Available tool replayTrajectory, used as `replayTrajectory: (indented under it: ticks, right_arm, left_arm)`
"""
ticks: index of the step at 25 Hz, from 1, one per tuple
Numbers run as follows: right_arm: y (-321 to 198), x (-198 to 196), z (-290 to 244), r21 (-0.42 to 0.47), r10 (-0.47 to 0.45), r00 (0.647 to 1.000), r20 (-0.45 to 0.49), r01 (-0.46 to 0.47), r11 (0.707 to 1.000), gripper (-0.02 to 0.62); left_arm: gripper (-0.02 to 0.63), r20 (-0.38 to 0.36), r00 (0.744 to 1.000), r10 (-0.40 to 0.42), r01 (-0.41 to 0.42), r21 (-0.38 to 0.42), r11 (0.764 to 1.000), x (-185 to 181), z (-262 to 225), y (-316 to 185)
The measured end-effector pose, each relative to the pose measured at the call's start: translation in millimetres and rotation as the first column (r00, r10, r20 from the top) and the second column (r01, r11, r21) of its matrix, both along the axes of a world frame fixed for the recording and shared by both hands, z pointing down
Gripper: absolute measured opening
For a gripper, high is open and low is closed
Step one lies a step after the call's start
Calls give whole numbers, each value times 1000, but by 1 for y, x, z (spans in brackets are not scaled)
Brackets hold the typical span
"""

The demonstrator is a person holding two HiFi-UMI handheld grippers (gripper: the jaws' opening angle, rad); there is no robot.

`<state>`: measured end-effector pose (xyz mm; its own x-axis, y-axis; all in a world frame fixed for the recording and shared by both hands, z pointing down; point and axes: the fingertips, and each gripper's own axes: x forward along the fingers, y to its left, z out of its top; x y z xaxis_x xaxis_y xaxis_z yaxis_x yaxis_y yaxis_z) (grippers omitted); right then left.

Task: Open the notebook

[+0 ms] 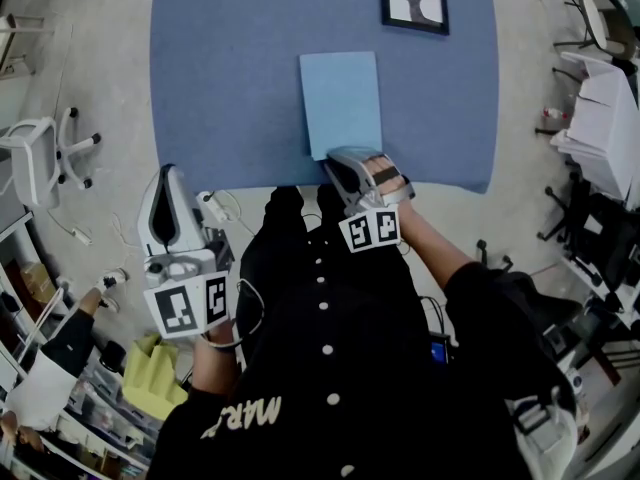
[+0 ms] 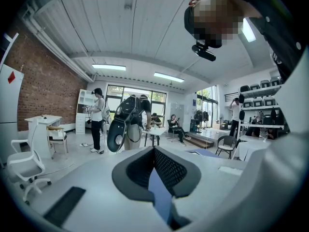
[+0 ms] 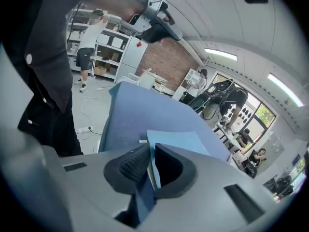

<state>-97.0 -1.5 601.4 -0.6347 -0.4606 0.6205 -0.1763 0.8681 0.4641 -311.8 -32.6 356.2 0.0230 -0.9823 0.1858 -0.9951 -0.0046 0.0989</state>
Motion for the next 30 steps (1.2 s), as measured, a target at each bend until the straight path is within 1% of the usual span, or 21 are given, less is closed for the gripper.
replayTrajectory:
  ticks: [4,8,11,14,16,17,20,21,23,25,26,28,30]
  right_arm:
    - [-4,4,-17,58,46,998,33,-47,997,30]
    - [-10,10,-43,62,126,986,111,-134,989,15]
    - [-16,21,-63,31,207,959,196,-217,976,11]
    - [-20,36,-78,-23,303,912,276,-309,951,11]
    - [-23,49,-86,-70,374,872,315,-372,926,11]
    - [-25,56,-90,-102,415,847,331,-406,908,9]
    - [-30,85,-96,-228,552,755,353,-503,834,11]
    - [-30,95,-97,-260,584,731,352,-524,811,11]
    - [-33,114,-99,-306,633,689,354,-554,774,11]
    - [-38,132,-101,-345,673,637,375,-578,739,11]
    - [-41,142,-102,-369,695,602,393,-589,719,11]
    - [-47,164,-100,-423,738,516,434,-607,673,12]
    - [-51,186,-93,-472,779,443,443,-624,623,12]
  left_arm:
    - [3,6,1000,3,-3,7,1000,1,-5,-3]
    - [3,11,1000,7,-8,17,1000,1,-12,-4]
    - [3,16,1000,14,-15,24,1000,4,-17,-5]
    - [3,18,999,27,-27,34,999,10,-22,-8]
    - [3,21,999,38,-39,40,998,15,-25,-11]
    - [3,22,999,43,-44,42,998,18,-26,-12]
    - [3,25,998,57,-58,46,997,29,-29,-16]
    - [3,26,998,63,-64,46,997,33,-30,-17]
    - [3,29,997,75,-76,48,996,41,-32,-18]
    - [3,32,996,87,-89,50,995,48,-34,-20]
    - [3,34,995,93,-94,52,994,52,-35,-22]
    - [3,38,994,103,-105,54,993,61,-37,-25]
    - [3,41,993,112,-114,53,992,69,-38,-26]
